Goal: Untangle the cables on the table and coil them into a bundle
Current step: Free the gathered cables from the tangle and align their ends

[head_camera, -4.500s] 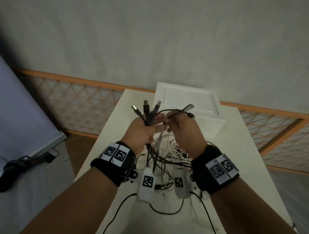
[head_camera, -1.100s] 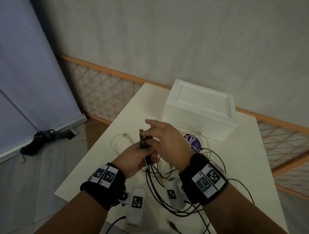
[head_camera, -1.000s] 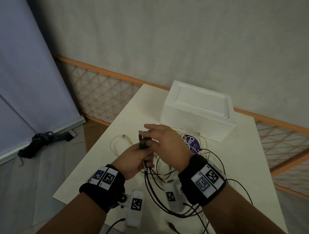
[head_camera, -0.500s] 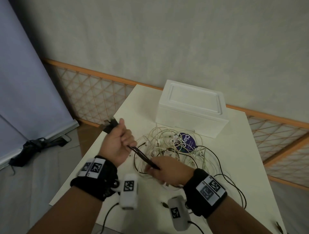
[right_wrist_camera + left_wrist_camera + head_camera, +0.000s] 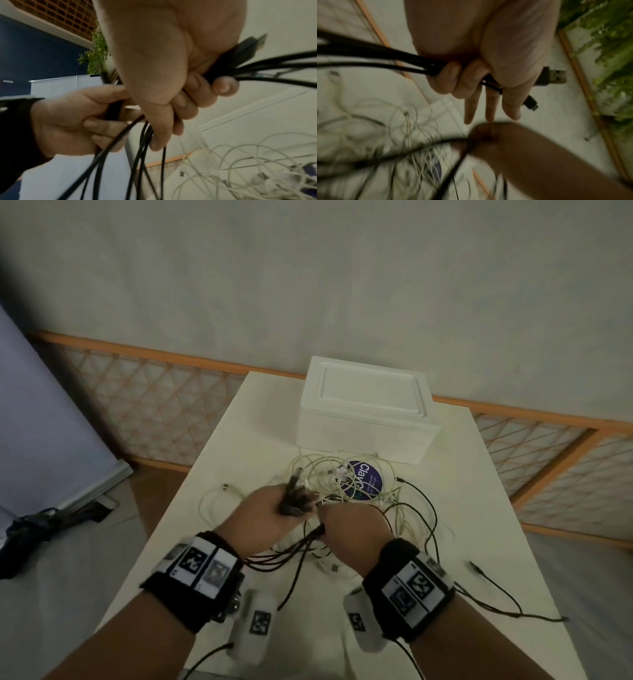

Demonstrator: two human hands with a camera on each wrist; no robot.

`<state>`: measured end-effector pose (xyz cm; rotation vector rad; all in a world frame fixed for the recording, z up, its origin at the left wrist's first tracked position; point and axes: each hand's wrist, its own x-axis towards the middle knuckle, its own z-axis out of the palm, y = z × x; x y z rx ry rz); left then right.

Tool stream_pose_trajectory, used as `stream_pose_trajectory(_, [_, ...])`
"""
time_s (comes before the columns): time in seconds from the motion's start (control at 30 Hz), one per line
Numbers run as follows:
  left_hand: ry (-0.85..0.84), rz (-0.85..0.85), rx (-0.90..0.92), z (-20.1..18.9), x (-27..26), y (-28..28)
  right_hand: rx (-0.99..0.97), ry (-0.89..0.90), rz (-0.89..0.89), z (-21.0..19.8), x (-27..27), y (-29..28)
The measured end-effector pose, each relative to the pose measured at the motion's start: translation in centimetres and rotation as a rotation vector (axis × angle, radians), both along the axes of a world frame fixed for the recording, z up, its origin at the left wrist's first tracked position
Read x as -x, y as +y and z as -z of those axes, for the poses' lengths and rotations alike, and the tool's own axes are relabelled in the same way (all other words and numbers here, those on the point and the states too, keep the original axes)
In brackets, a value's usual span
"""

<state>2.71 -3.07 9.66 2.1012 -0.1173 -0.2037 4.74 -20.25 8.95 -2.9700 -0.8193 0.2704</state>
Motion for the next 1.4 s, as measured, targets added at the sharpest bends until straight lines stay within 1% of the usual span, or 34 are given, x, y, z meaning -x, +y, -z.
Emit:
stream_pose_trajectory(0.03, [0.013, 0.08, -0.017, 0.0, 0.2, -1.2, -0.025, -0.007, 0.037, -0.3, 0.0, 0.4])
stream_pose_trajectory(0.07, [0.039, 0.112, -0.007, 0.0, 0.5, -1.8, -0.04, -0.007, 0.069, -0.7, 0.0, 0.4])
stream_pose_trajectory(0.13, [0.098, 0.177, 0.003, 0.5, 0.6, -2.0, -0.024, -0.046, 0.068, -1.3, 0.0, 0.0])
stream_pose_trajectory(0.2, [0.139, 0.239, -0.06, 1.1, 0.5, -1.7, 0.007, -0.107, 0.043, -1.3, 0.3, -0.5])
stream_pose_trajectory(0.27, [0.152, 0.267, -0.153, 1.4, 0.4, -1.7, 0.015, -0.125, 0.033, -0.9, 0.8, -0.3])
stream_pose_trajectory(0.37, [0.073, 0.281, -0.304, 1.1, 0.2, -1.7, -0.026, -0.131, 0.038, -0.2, 1.1, 0.0])
stream_pose_trajectory(0.43, [0.045, 0.289, -0.323, 0.6, -0.1, -1.1, -0.13, -0.13, 0.083, -0.1, 1.1, -0.2])
stream_pose_trajectory(0.53, [-0.021, 0.337, -0.383, 0.1, -0.5, -0.6, -0.27, -0.074, 0.165, 0.0, 1.3, -0.7])
stream_pose_trajectory(0.57, [-0.059, 0.363, -0.437, -0.1, -0.4, -0.7, -0.285, -0.058, 0.176, 0.1, 1.3, -0.9])
stream_pose_trajectory(0.63, [-0.186, 0.399, -0.573, -0.5, 0.0, -0.9, -0.305, -0.045, 0.177, 0.5, 1.5, -1.3])
stream_pose_trajectory(0.67, [-0.241, 0.388, -0.634, -0.6, 0.0, -0.7, -0.297, -0.052, 0.172, 0.9, 1.4, -1.7])
stream_pose_trajectory(0.7, [-0.277, 0.338, -0.657, -0.8, -0.2, 0.1, -0.273, -0.065, 0.179, 1.3, 1.3, -2.4])
stream_pose_trajectory(0.73, [-0.282, 0.276, -0.633, -1.0, -0.5, 1.1, -0.239, -0.066, 0.211, 1.9, 1.2, -3.4])
stream_pose_trajectory(0.8, [-0.207, 0.129, -0.537, -1.7, -1.5, 4.1, -0.191, -0.026, 0.348, 3.3, 0.8, -6.6])
stream_pose_trajectory(0.87, [-0.122, -0.002, -0.396, -2.6, -2.3, 7.7, -0.159, 0.029, 0.494, 4.7, 0.8, -10.3])
stream_pose_trajectory(0.9, [-0.109, -0.041, -0.362, -2.8, -2.6, 9.3, -0.151, 0.048, 0.543, 5.3, 0.9, -11.7])
stream_pose_trajectory(0.93, [-0.102, -0.052, -0.367, -3.0, -2.8, 10.3, -0.151, 0.058, 0.57, 5.6, 1.0, -12.7])
stream_pose_trajectory(1.0, [-0.087, -0.054, -0.424, -3.0, -2.7, 10.9, -0.162, 0.066, 0.573, 5.7, 0.8, -13.3])
stream_pose_trajectory(1.03, [-0.092, -0.079, -0.417, -2.7, -2.8, 10.9, -0.185, 0.073, 0.564, 5.4, 0.7, -13.2])
stream_pose_trajectory(1.1, [-0.125, -0.17, -0.334, -2.6, -2.8, 10.3, -0.294, 0.087, 0.532, 4.4, 0.4, -12.7])
stream_pose_trajectory(1.17, [-0.167, -0.3, -0.252, -2.9, -2.6, 9.8, -0.445, 0.096, 0.491, 3.4, 0.3, -12.3])
stream_pose_trajectory(1.23, [-0.19, -0.41, -0.212, -3.8, -2.3, 10.0, -0.548, 0.091, 0.457, 2.6, 0.3, -12.7])
stream_pose_trajectory(1.33, [-0.227, -0.495, -0.176, -4.7, -2.0, 11.2, -0.545, 0.058, 0.43, 2.9, 0.4, -15.0])
stream_pose_trajectory(1.4, [-0.262, -0.529, -0.176, -5.1, -1.9, 11.8, -0.499, 0.042, 0.501, 3.9, 0.6, -17.1])
